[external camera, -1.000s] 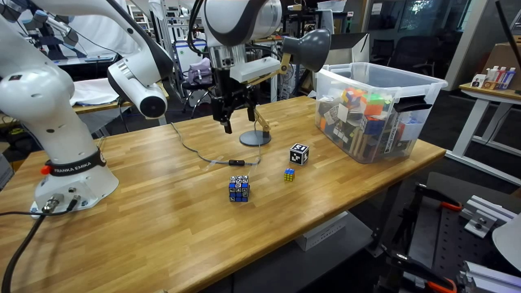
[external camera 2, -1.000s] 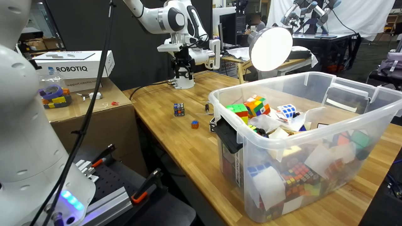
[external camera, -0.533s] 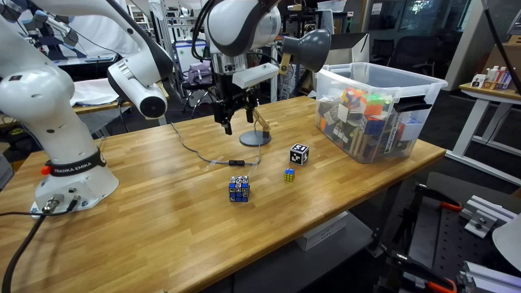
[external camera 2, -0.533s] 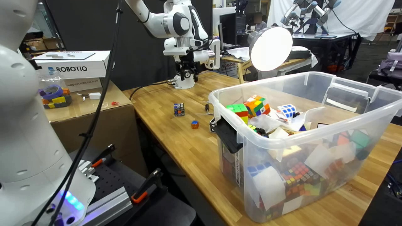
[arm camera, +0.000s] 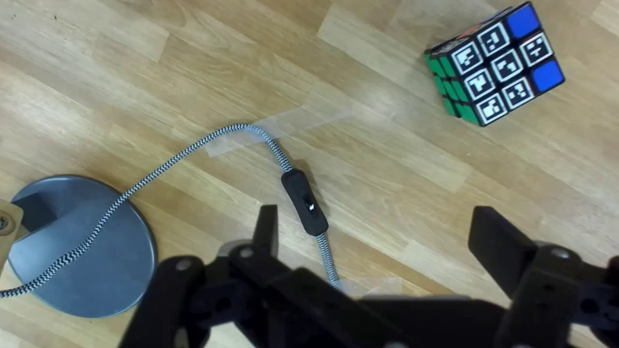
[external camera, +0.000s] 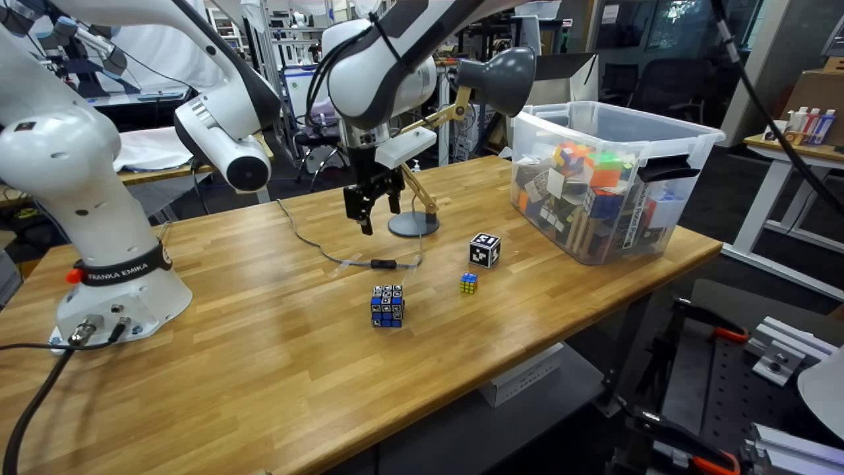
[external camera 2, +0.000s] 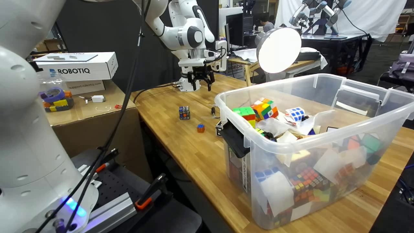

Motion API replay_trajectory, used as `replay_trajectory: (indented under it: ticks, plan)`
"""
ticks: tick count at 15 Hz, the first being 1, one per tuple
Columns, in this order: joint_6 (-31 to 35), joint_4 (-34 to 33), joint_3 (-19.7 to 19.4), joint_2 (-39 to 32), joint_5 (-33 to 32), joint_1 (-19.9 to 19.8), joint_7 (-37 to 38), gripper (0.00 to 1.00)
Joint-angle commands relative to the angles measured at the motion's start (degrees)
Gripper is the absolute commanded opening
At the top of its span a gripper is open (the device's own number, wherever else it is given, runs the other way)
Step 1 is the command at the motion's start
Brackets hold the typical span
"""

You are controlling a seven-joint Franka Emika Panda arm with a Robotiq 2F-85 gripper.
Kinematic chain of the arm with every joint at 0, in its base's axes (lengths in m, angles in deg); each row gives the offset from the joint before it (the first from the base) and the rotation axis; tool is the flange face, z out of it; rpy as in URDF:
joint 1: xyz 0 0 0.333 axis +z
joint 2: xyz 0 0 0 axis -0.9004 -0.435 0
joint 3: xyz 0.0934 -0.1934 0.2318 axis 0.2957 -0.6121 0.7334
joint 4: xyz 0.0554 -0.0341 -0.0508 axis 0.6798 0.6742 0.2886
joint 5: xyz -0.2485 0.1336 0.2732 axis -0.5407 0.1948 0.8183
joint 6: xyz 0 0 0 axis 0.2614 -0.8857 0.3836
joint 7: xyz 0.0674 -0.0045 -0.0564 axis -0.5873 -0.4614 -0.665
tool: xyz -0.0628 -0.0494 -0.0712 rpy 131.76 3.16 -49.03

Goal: Turn off the desk lamp

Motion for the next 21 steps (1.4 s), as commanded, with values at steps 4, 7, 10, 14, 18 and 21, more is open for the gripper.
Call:
replay_trajectory:
  ticks: [4, 7, 10, 14, 18, 21]
  plan:
    - [-2.5, -5.4, -0.3, -4.4, -0.3, 0.0, -0.6, 1.00]
    - [-2.9, -6.2, -0.3, -4.5, -0.3, 0.0, -0.6, 1.00]
    - [-3.1, -6.2, -0.3, -4.5, -0.3, 0.0, -0.6, 1.00]
    - [-3.1, -7.2, -0.9, -5.5, -0.5, 0.3, 0.9, 1.00]
    - [-2.5, -9.5, -2.3, -8.1, -0.3, 0.9, 6.3, 1.00]
    - [-2.6, -11.7, -3.0, -10.3, -0.2, 1.0, 9.3, 1.00]
